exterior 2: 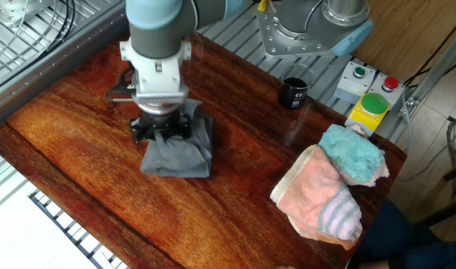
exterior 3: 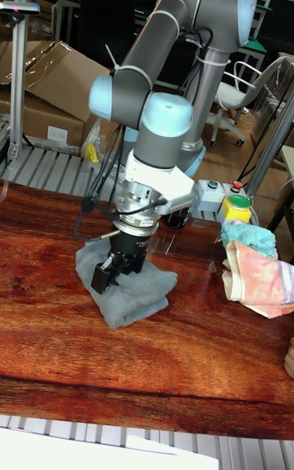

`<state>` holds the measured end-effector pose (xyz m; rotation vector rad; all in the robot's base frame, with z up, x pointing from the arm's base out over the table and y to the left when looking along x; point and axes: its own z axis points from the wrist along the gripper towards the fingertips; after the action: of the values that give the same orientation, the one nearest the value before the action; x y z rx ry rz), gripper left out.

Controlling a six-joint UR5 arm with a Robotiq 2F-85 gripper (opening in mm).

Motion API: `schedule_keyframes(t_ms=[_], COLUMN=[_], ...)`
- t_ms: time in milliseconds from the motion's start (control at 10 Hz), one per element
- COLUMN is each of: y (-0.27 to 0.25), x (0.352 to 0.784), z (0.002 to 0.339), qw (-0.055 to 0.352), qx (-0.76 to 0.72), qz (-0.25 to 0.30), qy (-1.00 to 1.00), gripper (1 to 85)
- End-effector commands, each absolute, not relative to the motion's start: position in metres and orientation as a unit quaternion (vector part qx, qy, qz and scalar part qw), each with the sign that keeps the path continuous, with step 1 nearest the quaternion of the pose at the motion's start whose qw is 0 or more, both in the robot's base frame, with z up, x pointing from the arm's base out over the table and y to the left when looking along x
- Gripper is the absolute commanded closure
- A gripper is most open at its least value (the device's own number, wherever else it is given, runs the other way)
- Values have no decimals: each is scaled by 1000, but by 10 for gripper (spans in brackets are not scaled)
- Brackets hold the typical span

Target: Clean the table with a cloth

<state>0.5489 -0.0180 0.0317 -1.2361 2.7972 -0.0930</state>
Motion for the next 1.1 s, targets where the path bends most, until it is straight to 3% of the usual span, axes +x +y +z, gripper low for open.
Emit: schedule_keyframes(t_ms=[0, 300, 500, 700, 1000], y=[-15, -28, -27, -15, -6], x=[524, 501, 502, 504, 534], z=[25, 25, 25, 25, 25], qw=[11, -39, -36, -28, 33], qx=[-377, -327, -277, -219, -222], qz=[-2, -11, -11, 8, 12], qy=[926, 944, 960, 975, 974], gripper=[847, 847, 847, 847, 847])
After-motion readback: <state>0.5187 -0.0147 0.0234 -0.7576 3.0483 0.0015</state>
